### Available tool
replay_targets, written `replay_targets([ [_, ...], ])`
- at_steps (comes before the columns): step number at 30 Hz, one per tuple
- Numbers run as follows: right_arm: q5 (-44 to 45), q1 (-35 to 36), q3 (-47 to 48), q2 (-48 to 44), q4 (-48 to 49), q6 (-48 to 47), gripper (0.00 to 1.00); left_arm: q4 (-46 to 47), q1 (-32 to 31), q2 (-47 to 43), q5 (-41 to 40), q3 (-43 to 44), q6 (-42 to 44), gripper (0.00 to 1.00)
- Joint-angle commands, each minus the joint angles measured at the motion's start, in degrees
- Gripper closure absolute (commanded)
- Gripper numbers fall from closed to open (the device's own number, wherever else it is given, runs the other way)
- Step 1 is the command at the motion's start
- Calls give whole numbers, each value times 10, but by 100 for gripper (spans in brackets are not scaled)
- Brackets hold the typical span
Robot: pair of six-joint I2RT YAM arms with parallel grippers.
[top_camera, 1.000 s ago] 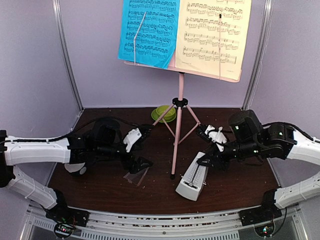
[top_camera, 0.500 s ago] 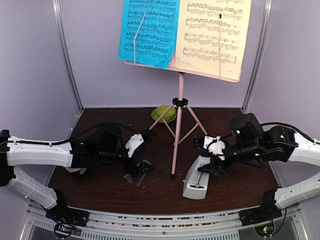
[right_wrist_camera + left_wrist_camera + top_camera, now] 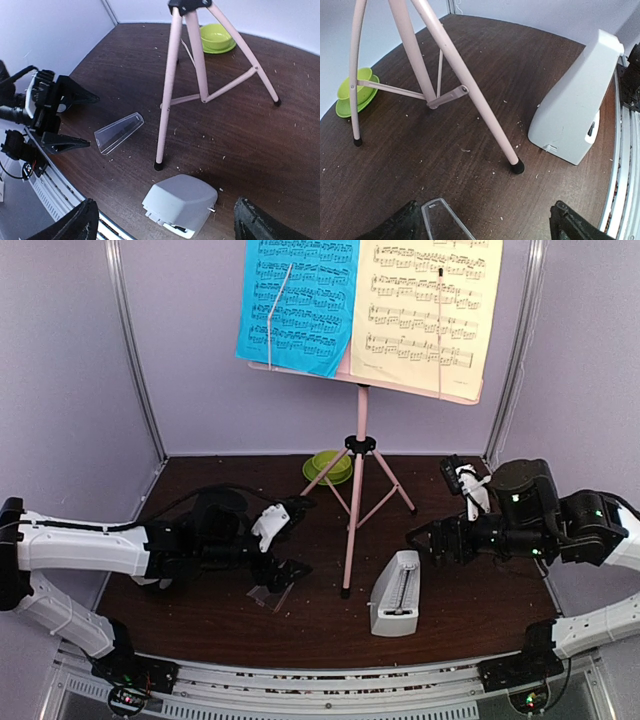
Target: Set up the instrument practice props
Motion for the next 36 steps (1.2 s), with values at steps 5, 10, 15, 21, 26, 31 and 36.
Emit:
replay_targets([
  [5, 130, 55, 42, 91, -101, 302, 0, 57, -31, 8, -20, -8, 2, 9],
  [10, 155, 66, 117, 206, -167, 361, 2, 66, -31, 22, -11, 1, 2, 9],
  [15, 165, 75, 129, 275, -183, 389, 12, 72, -31, 22, 1, -8, 4, 10],
  [21, 160, 79, 97, 278, -176, 405, 20, 87, -31, 23, 10, -21, 7, 11],
  [26, 167, 76, 53, 261, -139, 388, 35, 95, -32, 28, 17, -22, 8, 12],
  [31, 163, 74, 29, 230, -107, 355, 54, 95, -34, 34, 38, -26, 18, 14],
  [36, 138, 68, 7, 166, -35, 281, 72, 106, -62, 52, 50, -32, 35, 17],
])
